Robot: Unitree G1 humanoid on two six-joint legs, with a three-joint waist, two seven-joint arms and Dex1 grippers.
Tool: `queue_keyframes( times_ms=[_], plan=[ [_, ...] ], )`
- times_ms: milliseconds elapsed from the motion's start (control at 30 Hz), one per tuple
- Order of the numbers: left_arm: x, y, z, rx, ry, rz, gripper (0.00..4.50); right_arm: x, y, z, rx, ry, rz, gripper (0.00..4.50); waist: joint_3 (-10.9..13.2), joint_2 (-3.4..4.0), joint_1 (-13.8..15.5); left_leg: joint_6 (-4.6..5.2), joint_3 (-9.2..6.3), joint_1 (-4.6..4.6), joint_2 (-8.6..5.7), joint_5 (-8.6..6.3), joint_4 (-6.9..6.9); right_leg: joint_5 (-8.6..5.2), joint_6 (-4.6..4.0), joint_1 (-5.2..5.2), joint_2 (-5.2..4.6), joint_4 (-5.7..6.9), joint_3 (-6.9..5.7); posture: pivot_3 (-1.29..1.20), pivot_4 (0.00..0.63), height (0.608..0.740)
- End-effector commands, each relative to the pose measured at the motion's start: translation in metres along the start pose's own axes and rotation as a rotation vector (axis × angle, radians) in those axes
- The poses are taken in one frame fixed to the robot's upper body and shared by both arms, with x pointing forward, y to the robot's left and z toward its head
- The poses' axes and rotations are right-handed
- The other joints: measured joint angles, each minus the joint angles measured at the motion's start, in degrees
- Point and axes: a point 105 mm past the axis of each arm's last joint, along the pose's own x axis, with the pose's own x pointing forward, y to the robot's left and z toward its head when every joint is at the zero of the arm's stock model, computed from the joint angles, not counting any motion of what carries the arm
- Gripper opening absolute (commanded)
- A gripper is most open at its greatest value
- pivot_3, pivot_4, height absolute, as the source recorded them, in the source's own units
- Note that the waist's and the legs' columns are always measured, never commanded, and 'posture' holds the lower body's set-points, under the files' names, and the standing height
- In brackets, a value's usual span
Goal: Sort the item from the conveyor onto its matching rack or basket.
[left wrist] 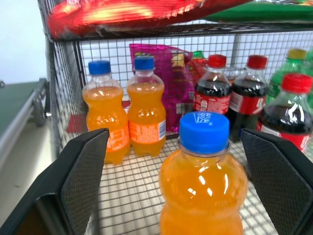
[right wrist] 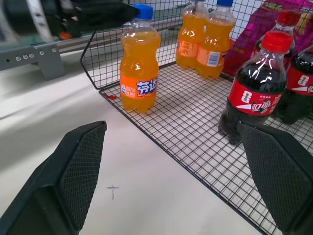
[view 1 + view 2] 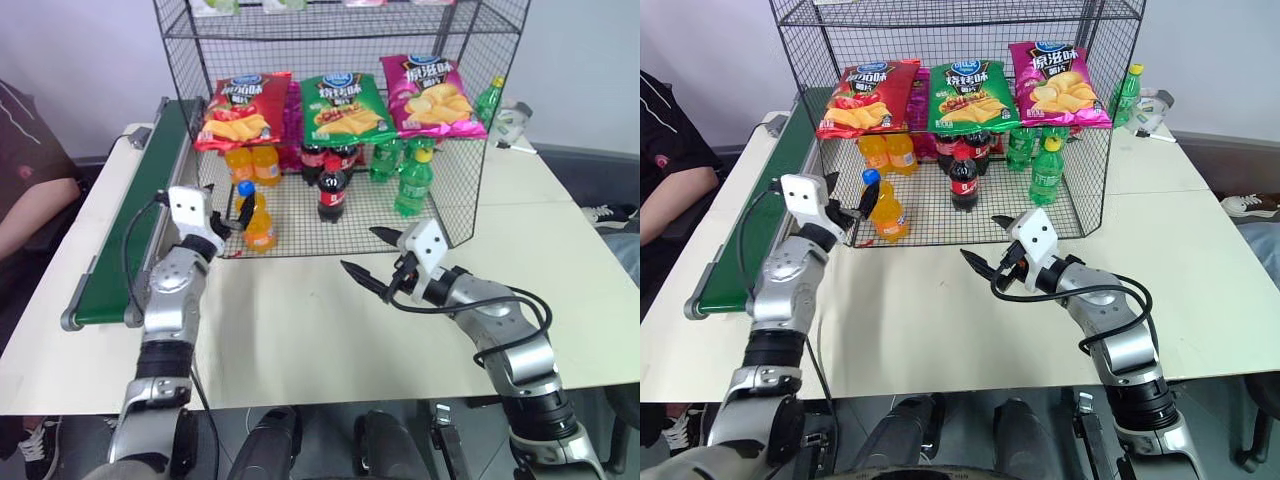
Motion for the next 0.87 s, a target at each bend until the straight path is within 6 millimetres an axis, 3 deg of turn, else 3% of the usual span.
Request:
queue_keyframes(
  times_ms=[33, 233, 400, 867],
  plan=[
    [-0.019, 0.005, 0.021, 0.026, 0.037, -0.102, 4.45, -0.007, -0.005, 0.017, -0.050, -0.041, 0.003, 4.50, 0.0, 0.00, -0.1, 0.00, 0.00, 0.00, 0.00, 0.00, -0.01, 0.00, -0.01, 0.00, 0.00, 0.00, 0.01, 0.00, 0.150, 0.740],
    [-0.053, 0.020, 0.023, 0.031, 0.192, -0.181, 4.45, -0.023, -0.016, 0.011, -0.048, 0.015, 0.017, 4.50, 0.0, 0.02, 0.1, 0.00, -0.01, 0.00, 0.03, -0.01, -0.02, -0.01, -0.02, 0.00, -0.06, -0.01, 0.01, 0.00, 0.150, 0.740],
    [-0.068, 0.023, 0.018, 0.036, 0.249, -0.187, 4.45, -0.030, -0.021, 0.006, -0.051, 0.044, 0.015, 4.50, 0.0, 0.02, 0.2, 0.01, -0.02, 0.00, 0.04, -0.02, -0.03, -0.02, -0.03, 0.01, -0.10, -0.03, 0.06, 0.00, 0.150, 0.740],
    [-0.080, 0.026, 0.012, 0.034, 0.285, -0.178, 4.45, -0.032, -0.023, 0.004, -0.052, 0.054, 0.015, 4.50, 0.0, 0.02, 0.1, 0.01, -0.01, 0.00, 0.04, -0.03, -0.04, -0.06, -0.10, 0.00, -0.13, -0.06, 0.08, 0.00, 0.150, 0.740]
  ],
)
